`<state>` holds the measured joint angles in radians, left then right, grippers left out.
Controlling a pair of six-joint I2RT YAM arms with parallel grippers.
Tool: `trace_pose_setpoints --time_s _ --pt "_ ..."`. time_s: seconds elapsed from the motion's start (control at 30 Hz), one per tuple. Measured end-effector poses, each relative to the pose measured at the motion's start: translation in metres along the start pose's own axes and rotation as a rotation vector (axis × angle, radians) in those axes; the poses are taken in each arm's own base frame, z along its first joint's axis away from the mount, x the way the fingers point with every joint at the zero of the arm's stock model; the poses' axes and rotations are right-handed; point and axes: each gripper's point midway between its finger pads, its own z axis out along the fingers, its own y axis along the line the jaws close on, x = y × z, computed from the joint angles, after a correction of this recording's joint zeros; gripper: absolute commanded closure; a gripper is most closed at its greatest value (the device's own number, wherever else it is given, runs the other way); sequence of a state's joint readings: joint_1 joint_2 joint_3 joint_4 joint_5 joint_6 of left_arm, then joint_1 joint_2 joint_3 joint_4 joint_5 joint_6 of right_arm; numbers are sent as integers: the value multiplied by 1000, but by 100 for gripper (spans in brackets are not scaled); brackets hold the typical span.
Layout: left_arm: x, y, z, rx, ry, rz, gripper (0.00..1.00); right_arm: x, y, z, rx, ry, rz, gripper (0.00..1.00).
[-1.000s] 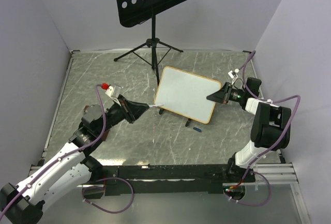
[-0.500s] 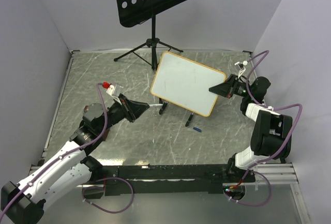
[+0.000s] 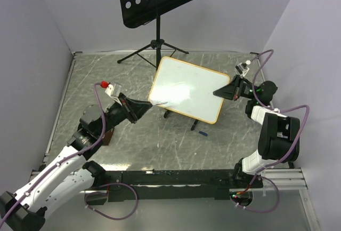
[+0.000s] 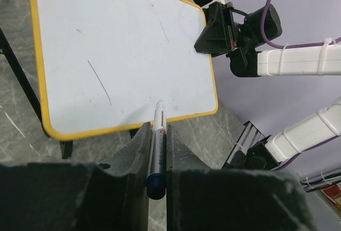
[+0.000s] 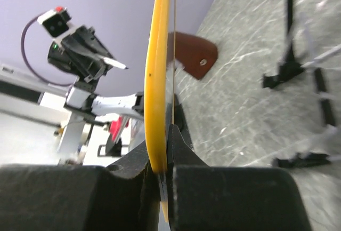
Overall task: Write a sentence on the whiteboard
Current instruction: Pick up the whiteboard from the whiteboard stand.
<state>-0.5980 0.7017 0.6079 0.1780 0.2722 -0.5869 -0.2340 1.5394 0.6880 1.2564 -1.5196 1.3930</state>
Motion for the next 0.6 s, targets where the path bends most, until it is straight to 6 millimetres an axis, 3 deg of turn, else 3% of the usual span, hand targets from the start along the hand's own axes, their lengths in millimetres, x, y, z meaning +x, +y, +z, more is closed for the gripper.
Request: trace_pose_setpoints --time_s 0.17,0.43,0.6 --pt "-3 -1 -2 -20 22 1 99 11 24 21 -53 92 -21 100" --pt "-24 -13 -6 -26 12 20 99 0 67 40 -107 172 -91 100" --pt "-25 -15 -14 -36 13 17 99 10 73 42 -116 197 -79 100"
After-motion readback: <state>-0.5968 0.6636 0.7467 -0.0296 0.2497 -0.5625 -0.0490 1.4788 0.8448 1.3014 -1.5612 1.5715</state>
